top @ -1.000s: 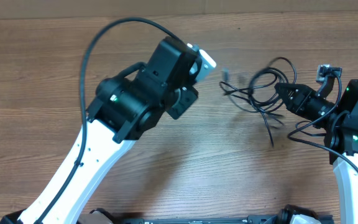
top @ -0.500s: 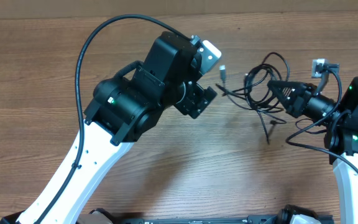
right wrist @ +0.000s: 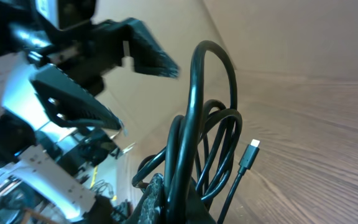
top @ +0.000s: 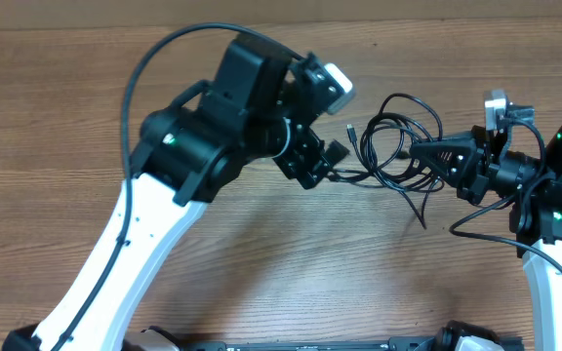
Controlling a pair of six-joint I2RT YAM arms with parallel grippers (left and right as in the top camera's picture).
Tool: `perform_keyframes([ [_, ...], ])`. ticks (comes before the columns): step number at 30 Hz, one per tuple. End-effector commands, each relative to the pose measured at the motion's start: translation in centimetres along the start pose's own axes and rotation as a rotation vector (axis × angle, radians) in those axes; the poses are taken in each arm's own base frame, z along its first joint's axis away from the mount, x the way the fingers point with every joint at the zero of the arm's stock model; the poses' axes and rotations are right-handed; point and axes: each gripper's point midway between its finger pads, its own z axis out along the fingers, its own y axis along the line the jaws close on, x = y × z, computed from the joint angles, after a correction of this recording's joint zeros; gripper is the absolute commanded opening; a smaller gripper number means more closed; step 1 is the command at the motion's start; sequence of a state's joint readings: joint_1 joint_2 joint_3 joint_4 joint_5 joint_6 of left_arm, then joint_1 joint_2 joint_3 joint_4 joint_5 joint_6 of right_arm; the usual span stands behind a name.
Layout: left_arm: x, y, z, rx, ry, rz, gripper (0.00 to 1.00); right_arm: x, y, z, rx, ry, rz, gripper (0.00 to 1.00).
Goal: Untangle cables
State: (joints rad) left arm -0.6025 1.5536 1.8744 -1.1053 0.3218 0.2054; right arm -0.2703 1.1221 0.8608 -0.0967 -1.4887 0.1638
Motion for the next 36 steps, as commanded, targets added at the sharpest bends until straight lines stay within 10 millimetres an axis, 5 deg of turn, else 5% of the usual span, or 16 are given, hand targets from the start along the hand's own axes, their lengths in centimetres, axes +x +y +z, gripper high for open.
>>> perform_keyframes([
  [1,0.0,-1.8,2.6,0.142,0.018,0.054,0.97,0.1,1.4,0.0,-0.068,0.016,-0.018,0.04],
  [8,-0.3,-3.5,4.6,0.294,0.000,0.110,1.00,0.1,1.4,0.0,-0.068,0.016,-0.018,0.04],
  [17,-1.7,-2.5,6.9,0.281,-0.047,0.113,1.00,0.2,1.5,0.0,-0.079,0.019,-0.016,0.04],
  [22,-0.7,-2.0,9.6,0.302,-0.001,0.081,0.98,0.2,1.5,0.0,-0.079,0.019,-0.013,0.04],
  [25,-0.6,-1.8,10.3,0.303,0.001,0.078,0.83,0.2,1.5,0.0,-0.079,0.019,-0.013,0.04],
  [27,-1.1,-1.7,10.3,0.299,-0.017,0.078,0.62,0.2,1.5,0.0,-0.079,0.019,-0.011,0.04],
  [30,-1.8,-1.5,10.4,0.286,-0.046,0.080,0.04,0.2,1.5,0.0,-0.080,0.020,-0.002,0.03],
  [36,-1.8,0.7,10.8,0.164,-0.027,0.003,0.04,0.2,0.2,0.0,-0.008,0.004,0.043,0.04],
])
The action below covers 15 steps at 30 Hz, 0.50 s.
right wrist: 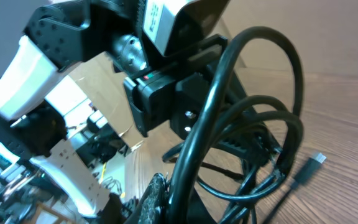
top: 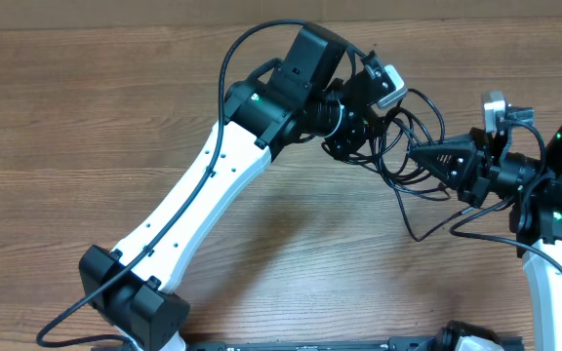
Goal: Untangle cables
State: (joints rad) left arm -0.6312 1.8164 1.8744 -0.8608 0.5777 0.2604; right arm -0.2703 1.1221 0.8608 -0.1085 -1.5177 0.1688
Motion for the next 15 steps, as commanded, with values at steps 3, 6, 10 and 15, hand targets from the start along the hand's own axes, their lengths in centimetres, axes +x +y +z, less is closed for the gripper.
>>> perform_keyframes([
  [3,0.0,2.3,-0.6,-0.111,0.003,-0.059,0.04,0.1,-0.4,0.0,0.027,-0.005,0.042,0.04],
  [6,-0.5,1.8,-0.6,-0.084,-0.015,-0.052,0.04,0.1,-0.2,0.0,0.019,-0.003,0.042,0.04],
  [10,-1.4,0.0,-0.6,0.024,-0.059,-0.034,0.05,0.1,-0.1,0.0,0.008,0.000,0.041,0.04],
  [15,-2.1,-1.5,-0.2,0.068,-0.079,-0.002,0.29,0.3,0.5,0.2,-0.024,0.009,0.038,0.04],
])
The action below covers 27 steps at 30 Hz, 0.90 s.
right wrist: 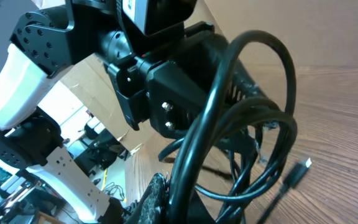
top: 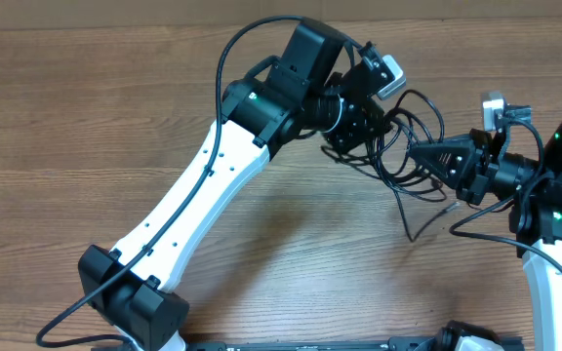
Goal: Untangle cables
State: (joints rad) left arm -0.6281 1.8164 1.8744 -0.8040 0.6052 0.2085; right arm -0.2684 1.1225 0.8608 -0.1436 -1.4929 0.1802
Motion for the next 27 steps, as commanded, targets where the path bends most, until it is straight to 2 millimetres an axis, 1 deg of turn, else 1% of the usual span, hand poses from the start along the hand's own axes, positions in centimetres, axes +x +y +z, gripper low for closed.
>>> perform_keyframes([
  [1,-0.9,-1.7,0.2,0.059,-0.025,0.027,0.25,0.2,1.1,0.2,-0.051,0.017,-0.009,0.04],
  [3,-0.9,-1.8,0.4,0.046,-0.021,0.035,0.04,0.3,1.2,0.5,-0.061,0.024,-0.009,0.04],
  [6,-0.6,-0.8,0.6,-0.030,-0.002,0.029,0.04,0.4,1.4,0.7,-0.071,0.030,-0.009,0.04],
  [9,0.0,1.4,0.4,-0.158,0.026,-0.020,0.04,0.4,1.4,0.7,-0.070,0.030,-0.008,0.04],
  [10,0.3,2.4,0.1,-0.217,0.037,-0.045,0.04,0.4,1.4,0.7,-0.070,0.030,-0.005,0.04],
  [12,0.7,3.7,-0.4,-0.289,0.052,-0.077,0.04,0.3,1.1,0.7,-0.050,0.024,0.006,0.04],
  [14,1.1,5.2,-1.2,-0.382,0.065,-0.114,0.04,0.1,0.0,0.6,0.011,0.007,0.042,0.04],
  [16,1.5,6.6,-2.4,-0.490,0.074,-0.146,0.04,0.0,-1.2,0.3,0.074,-0.011,0.066,0.04],
  [17,1.7,7.5,-3.3,-0.566,0.080,-0.163,0.04,0.0,-1.6,0.2,0.099,-0.018,0.082,0.04],
  [18,2.0,9.0,-5.4,-0.712,0.081,-0.196,0.04,0.1,-1.9,-0.1,0.112,-0.023,0.100,0.04],
  [20,2.0,10.3,-7.9,-0.855,0.068,-0.222,0.04,0.1,-2.1,-0.3,0.120,-0.027,0.113,0.04],
  [24,1.5,11.3,-11.9,-1.032,0.029,-0.238,0.04,0.0,-2.5,-1.0,0.144,-0.043,0.133,0.04],
  [27,1.0,11.2,-13.8,-1.080,-0.001,-0.242,0.04,0.0,-3.0,-1.6,0.171,-0.058,0.148,0.04],
])
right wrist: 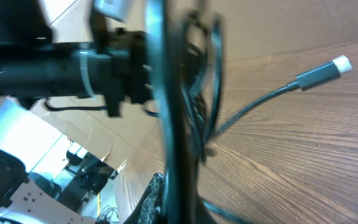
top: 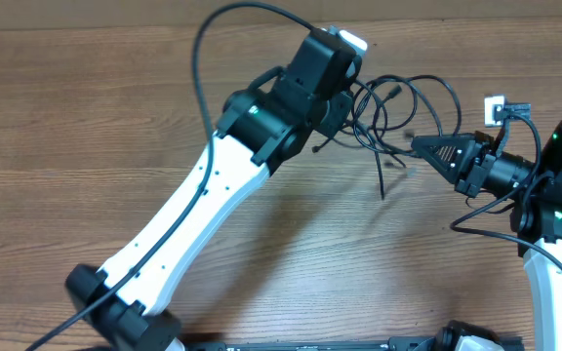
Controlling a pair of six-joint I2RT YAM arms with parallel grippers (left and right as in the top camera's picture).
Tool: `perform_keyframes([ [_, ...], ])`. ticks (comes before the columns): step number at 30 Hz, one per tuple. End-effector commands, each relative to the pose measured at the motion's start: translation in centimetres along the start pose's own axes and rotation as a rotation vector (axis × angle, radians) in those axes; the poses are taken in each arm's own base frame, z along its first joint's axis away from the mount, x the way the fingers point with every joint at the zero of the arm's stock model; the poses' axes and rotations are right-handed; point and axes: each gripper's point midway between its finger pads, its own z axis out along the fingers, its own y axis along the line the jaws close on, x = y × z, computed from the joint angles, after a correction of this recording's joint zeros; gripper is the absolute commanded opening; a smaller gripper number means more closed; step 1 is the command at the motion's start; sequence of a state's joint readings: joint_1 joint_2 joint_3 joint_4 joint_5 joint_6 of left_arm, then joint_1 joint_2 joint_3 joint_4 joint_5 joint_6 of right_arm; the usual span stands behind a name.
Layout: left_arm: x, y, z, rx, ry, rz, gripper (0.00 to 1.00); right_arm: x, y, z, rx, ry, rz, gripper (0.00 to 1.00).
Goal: Untangle cables
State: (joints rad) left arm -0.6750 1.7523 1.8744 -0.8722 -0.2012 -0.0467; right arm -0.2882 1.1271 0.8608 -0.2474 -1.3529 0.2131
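A tangle of black cable [top: 413, 97] hangs stretched between my two grippers over the back right of the wooden table [top: 86, 117]. My left gripper [top: 351, 105] is at the tangle's left side, strands converging at its tip, and appears shut on them. My right gripper [top: 420, 147] is shut on the cable from the right. In the right wrist view a thick strand of cable [right wrist: 169, 106] runs straight up from my right gripper [right wrist: 166, 186]. A loose USB plug [right wrist: 328, 67] sticks out to the right. One free end [top: 382, 180] dangles toward the table.
The left arm's white link [top: 179, 224] slants across the middle of the table from the front left. The right arm's body stands at the right edge. The table's back edge [top: 115, 27] runs just behind the tangle.
My left gripper has moved up and back a little to the left, and the loops are now pulled out wider between the grippers. The right gripper stays shut on the cable.
First my left gripper stood left of the tangle while my right gripper held it. Then the left gripper was in among the loops. Now the tangle is drawn up and leftward, spread between both grippers.
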Motion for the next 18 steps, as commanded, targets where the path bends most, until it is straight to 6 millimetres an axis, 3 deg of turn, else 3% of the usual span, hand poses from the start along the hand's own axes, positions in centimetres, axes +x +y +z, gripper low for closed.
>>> perform_keyframes([
  [1,-1.7,7.2,-4.4,-0.305,-0.092,-0.080,0.04,-0.5,-0.7,-1.2,0.041,-0.032,0.022,0.04],
  [7,-2.2,9.8,-7.2,-0.339,-0.136,-0.130,0.04,-0.3,-4.7,-2.7,0.255,-0.084,0.133,0.04],
  [13,-1.3,13.9,-10.2,-0.404,-0.144,-0.201,0.04,0.0,-8.3,-6.3,0.459,-0.157,0.242,0.04],
  [18,-1.0,15.1,-11.3,-0.370,-0.155,-0.250,0.04,0.4,-10.4,-9.5,0.588,-0.218,0.321,0.04],
])
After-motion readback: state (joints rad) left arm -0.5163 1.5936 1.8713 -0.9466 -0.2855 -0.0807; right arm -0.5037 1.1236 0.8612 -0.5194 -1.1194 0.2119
